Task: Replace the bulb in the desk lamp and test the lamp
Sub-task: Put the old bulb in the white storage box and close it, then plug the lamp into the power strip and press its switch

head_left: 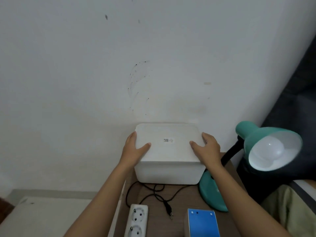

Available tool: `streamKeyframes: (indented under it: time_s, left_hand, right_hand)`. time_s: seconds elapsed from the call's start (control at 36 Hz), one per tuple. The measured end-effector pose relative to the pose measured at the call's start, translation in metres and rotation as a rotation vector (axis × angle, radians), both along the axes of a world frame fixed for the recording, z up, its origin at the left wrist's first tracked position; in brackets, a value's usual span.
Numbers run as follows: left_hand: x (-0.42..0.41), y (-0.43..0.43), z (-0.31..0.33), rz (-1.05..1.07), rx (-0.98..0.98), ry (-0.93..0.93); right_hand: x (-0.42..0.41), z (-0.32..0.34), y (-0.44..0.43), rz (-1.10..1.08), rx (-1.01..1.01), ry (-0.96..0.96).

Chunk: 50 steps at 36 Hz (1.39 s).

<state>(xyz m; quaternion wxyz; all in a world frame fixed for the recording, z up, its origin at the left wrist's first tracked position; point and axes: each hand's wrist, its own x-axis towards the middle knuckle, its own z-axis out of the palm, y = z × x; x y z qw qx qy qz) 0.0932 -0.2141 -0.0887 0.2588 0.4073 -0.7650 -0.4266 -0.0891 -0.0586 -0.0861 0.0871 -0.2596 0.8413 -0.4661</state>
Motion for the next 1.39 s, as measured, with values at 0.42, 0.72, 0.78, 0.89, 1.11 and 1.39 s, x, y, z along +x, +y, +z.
streamKeyframes:
  time_s: [0.42,0.72,0.78,0.89,1.11,1.39]
  left_hand:
    - [-0.005,-0.003,-0.008,0.05,-0.003,0.032]
    - [0.01,0.017,0.002,0.033,-0.006,0.005]
    - [0.02,0.025,0.003,0.02,0.006,0.007]
    - [0.045,0.041,-0.007,0.02,0.026,0.076]
    - [0.105,0.086,-0.057,-0.059,0.083,-0.065]
    - [0.137,0.111,-0.107,-0.192,0.201,-0.091]
  right_hand:
    - [0.004,-0.004,-0.003,-0.052,0.022,0.002]
    - [0.009,0.012,0.002,0.012,0.116,-0.06]
    - [0.019,0.016,0.003,0.03,0.123,-0.034]
    - [0.053,0.019,0.008,0.112,0.096,0.021]
    - [0.136,-0.015,0.008,0.172,-0.09,0.149]
    - [0.178,-0.073,0.024,0.15,0.089,-0.009]
